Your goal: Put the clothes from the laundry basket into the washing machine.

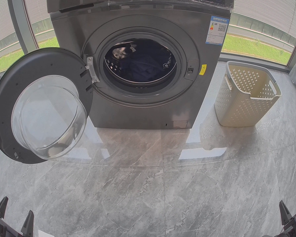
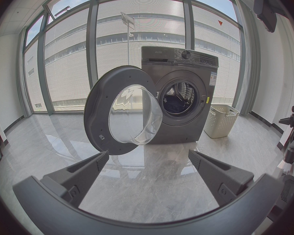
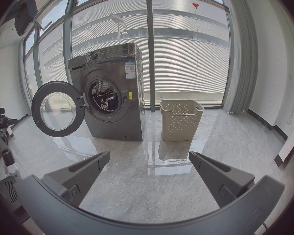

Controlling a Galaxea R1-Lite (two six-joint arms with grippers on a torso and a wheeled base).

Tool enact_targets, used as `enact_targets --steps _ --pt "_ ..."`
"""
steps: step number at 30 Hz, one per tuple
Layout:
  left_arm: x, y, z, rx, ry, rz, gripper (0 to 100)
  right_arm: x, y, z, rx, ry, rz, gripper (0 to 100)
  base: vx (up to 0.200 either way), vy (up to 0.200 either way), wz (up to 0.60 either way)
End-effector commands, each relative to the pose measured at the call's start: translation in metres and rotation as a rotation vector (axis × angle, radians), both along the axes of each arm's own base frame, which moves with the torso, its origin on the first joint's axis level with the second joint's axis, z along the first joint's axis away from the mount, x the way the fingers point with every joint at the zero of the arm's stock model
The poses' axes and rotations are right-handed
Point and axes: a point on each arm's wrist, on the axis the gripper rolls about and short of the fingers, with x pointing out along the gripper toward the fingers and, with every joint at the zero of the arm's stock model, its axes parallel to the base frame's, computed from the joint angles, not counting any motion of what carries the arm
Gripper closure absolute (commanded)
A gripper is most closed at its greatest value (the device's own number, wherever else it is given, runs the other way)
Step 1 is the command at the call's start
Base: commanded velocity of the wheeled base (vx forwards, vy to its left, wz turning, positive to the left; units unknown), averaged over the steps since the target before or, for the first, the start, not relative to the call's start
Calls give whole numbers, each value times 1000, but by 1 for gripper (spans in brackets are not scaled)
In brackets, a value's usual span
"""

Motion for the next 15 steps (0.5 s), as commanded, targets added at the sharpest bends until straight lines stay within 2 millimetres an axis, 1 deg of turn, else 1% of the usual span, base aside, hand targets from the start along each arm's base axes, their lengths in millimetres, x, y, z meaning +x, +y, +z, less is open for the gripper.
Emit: enact_targets --steps 1,10,15 --pt "0 0 -5 -3 6 1 0 -1 0 -2 -5 -10 9 0 0 200 0" --pt "0 0 -5 -7 6 3 0 0 0 -3 -5 -10 8 0 0 200 0" --pt "0 0 -5 -9 6 3 0 0 0 -3 -5 -11 8 0 0 0 0"
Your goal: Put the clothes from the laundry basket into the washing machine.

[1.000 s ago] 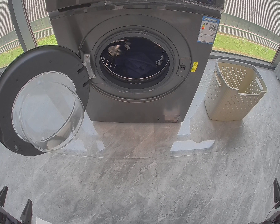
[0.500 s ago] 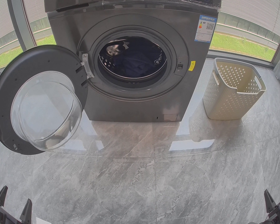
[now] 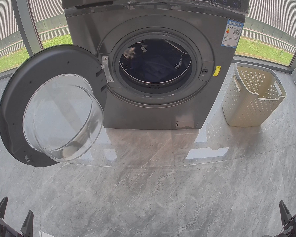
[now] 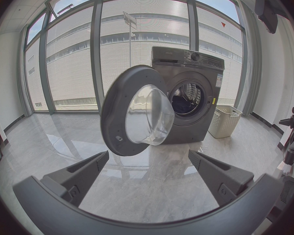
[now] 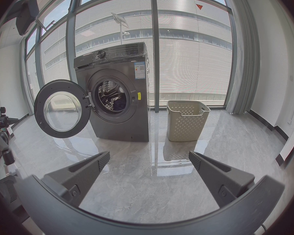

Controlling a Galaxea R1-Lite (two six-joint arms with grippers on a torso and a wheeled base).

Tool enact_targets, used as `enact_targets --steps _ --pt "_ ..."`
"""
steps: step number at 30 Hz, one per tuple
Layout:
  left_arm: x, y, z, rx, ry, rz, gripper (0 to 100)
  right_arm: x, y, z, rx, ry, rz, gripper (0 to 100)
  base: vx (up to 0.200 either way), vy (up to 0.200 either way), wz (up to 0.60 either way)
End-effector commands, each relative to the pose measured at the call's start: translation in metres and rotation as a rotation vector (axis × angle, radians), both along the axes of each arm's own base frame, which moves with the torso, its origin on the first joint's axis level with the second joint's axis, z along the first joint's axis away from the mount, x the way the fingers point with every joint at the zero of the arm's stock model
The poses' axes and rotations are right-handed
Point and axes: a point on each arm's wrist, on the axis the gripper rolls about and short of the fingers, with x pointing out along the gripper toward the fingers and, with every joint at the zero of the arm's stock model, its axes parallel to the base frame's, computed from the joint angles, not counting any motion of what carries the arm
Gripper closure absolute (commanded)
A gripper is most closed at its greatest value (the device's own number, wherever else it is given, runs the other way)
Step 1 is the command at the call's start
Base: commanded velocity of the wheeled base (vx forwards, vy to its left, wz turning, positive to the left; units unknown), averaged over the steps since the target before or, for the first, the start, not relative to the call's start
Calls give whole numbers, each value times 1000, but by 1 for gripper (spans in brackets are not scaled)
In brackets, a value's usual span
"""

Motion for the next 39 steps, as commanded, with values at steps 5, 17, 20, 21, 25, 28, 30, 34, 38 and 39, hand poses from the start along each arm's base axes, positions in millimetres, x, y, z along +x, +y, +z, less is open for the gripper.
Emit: enact_targets --steps 5,17,20,21,25,28,30,34,38,39 --pt "0 0 -5 -3 5 0 0 0 0 -3 -2 -2 0 0 0 160 0" --pt "0 0 -5 -9 5 0 0 0 0 -3 -1 -3 2 0 0 183 0" --pt "0 0 -5 -7 5 0 0 0 0 -3 -1 -2 2 0 0 0 0" --pt "0 0 -5 -7 5 0 0 0 0 -3 -1 -3 2 0 0 0 0" --pt "0 0 -5 -7 5 0 0 0 0 -3 0 -2 0 0 0 0 0" --pt "0 0 -5 -4 5 -1 0 0 0 -3 0 -2 2 0 0 0 0" --pt "0 0 -5 -4 5 -1 0 0 0 -3 0 -2 0 0 0 0 0" --pt "0 0 -5 -4 5 -1 0 0 0 -3 5 -2 -1 0 0 0 0" --pt "0 0 -5 -3 5 -1 0 0 0 -3 6 -2 -1 0 0 0 300" --pt "0 0 -5 -4 5 -1 0 0 0 -3 6 -3 -1 0 0 0 600"
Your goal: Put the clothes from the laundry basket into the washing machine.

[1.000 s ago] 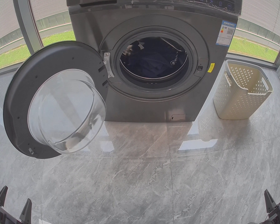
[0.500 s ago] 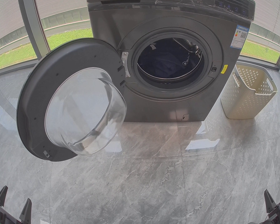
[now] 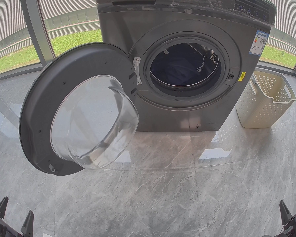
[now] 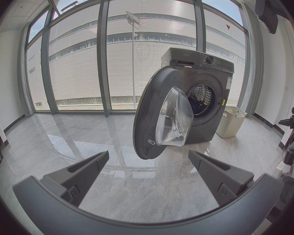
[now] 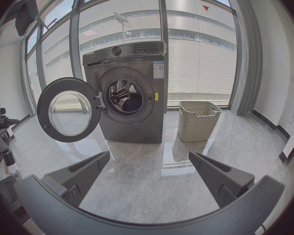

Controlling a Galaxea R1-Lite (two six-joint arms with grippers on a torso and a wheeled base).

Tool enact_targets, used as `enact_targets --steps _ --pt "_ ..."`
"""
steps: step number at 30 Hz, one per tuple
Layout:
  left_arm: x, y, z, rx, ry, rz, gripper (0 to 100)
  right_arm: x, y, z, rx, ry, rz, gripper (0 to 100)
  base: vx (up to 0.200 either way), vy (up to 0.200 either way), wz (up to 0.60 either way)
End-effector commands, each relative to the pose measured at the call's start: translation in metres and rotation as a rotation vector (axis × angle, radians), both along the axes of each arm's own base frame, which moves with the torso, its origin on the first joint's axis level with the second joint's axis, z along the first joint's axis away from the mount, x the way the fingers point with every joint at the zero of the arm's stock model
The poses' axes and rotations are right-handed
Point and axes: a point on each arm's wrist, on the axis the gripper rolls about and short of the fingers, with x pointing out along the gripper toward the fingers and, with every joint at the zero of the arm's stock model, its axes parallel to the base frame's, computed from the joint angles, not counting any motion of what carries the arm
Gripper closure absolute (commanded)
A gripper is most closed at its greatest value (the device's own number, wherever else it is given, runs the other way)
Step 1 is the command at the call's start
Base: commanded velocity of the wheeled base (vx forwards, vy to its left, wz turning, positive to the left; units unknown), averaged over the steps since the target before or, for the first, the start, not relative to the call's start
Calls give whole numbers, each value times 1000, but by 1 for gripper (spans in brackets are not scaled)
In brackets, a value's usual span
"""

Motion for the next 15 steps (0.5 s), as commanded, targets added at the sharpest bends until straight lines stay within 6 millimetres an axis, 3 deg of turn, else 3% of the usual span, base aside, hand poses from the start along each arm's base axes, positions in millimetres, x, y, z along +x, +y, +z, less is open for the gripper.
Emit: enact_targets --steps 1,3,10,15 --pt "0 0 -5 -1 3 0 0 0 0 -3 0 -4 3 0 0 0 600" --pt "0 0 -5 -1 3 0 0 0 0 -3 -3 -6 3 0 0 0 600" --pt "0 0 -5 -1 3 0 0 0 0 -3 -5 -6 3 0 0 0 0" --pt "0 0 -5 1 3 0 0 0 0 -3 -5 -6 3 0 0 200 0"
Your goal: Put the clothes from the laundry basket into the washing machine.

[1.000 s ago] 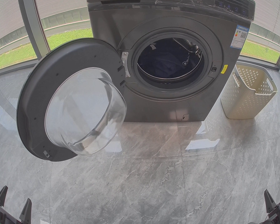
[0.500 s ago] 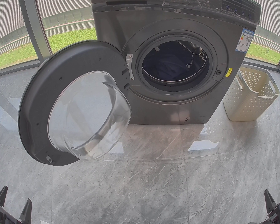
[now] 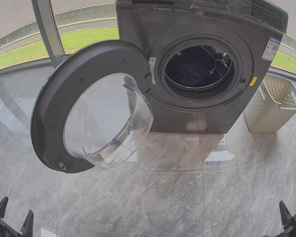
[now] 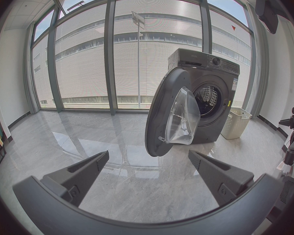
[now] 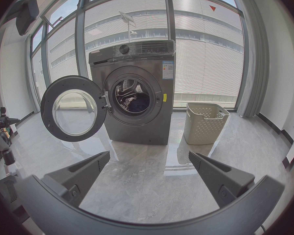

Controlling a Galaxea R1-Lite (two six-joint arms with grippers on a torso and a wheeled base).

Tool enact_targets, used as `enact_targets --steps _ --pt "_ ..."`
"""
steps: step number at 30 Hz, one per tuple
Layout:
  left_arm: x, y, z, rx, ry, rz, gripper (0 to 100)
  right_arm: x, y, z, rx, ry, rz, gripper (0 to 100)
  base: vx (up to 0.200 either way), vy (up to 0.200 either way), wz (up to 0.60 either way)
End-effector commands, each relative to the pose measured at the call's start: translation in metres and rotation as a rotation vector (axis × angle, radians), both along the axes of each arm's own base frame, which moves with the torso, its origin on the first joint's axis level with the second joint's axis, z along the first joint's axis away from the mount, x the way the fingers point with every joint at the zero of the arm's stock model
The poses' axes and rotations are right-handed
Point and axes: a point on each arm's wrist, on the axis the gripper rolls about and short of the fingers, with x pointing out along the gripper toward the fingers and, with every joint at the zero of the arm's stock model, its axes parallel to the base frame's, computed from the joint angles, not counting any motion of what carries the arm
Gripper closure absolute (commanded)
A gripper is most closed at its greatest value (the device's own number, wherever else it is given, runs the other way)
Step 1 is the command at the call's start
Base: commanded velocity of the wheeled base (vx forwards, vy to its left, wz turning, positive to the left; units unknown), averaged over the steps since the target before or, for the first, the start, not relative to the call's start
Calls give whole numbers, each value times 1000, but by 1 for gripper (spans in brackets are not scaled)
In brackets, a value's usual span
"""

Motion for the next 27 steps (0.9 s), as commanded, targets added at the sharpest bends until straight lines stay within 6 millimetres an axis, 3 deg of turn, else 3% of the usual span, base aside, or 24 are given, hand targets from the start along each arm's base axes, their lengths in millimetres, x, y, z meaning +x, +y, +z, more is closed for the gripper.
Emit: enact_targets --steps 1,4,16,19,21,24,27 --pt "0 0 -5 1 3 0 0 0 0 -3 0 -5 1 0 0 200 0" --pt "0 0 -5 2 3 0 0 0 0 -3 0 -5 1 0 0 200 0" --pt "0 0 -2 17 -22 8 0 0 0 -3 2 -5 3 0 0 0 0" --pt "-13 -1 51 4 -185 0 0 0 0 -3 0 -5 3 0 0 0 0" --pt "-8 0 74 5 -145 -32 0 0 0 -3 2 -5 3 0 0 0 0" --pt "22 -2 89 2 18 -147 0 0 0 -3 3 -5 1 0 0 0 0" --pt "47 -5 105 -3 60 -222 0 0 0 -4 5 -3 1 0 0 0 0"
